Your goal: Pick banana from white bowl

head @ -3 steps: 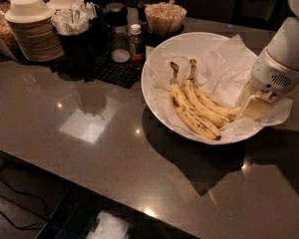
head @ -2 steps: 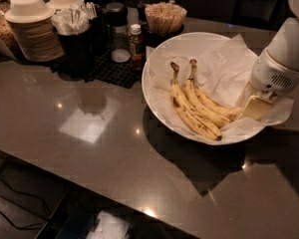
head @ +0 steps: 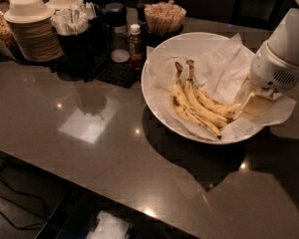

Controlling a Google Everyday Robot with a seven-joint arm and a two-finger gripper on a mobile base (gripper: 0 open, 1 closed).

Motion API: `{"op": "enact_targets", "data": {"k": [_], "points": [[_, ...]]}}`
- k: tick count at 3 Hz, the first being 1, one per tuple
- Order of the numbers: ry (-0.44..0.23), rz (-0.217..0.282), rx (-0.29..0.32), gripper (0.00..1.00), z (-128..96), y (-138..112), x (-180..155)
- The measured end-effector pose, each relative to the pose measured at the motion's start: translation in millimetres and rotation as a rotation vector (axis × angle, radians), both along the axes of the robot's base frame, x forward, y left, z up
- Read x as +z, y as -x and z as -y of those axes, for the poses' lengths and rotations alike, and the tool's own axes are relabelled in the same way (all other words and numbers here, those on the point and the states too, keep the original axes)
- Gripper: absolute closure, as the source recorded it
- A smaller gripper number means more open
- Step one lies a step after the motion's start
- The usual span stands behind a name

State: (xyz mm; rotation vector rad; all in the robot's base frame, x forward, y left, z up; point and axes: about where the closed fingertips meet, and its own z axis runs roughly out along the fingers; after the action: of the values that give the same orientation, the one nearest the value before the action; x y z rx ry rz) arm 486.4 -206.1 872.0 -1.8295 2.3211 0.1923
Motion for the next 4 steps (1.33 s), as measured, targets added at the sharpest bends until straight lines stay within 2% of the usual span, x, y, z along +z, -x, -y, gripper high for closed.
{"op": "enact_targets", "data": {"k": [1, 2, 3, 4], "points": [[0.008, 0.039, 0.073, 1.0, -19, 7, 17], [-0.006, 0.082, 0.116, 1.0, -31, 12, 34], [-0.056, 0.126, 0.134, 1.0, -36, 15, 55], [-0.133, 0.144, 0.139, 1.0, -34, 14, 71]]}}
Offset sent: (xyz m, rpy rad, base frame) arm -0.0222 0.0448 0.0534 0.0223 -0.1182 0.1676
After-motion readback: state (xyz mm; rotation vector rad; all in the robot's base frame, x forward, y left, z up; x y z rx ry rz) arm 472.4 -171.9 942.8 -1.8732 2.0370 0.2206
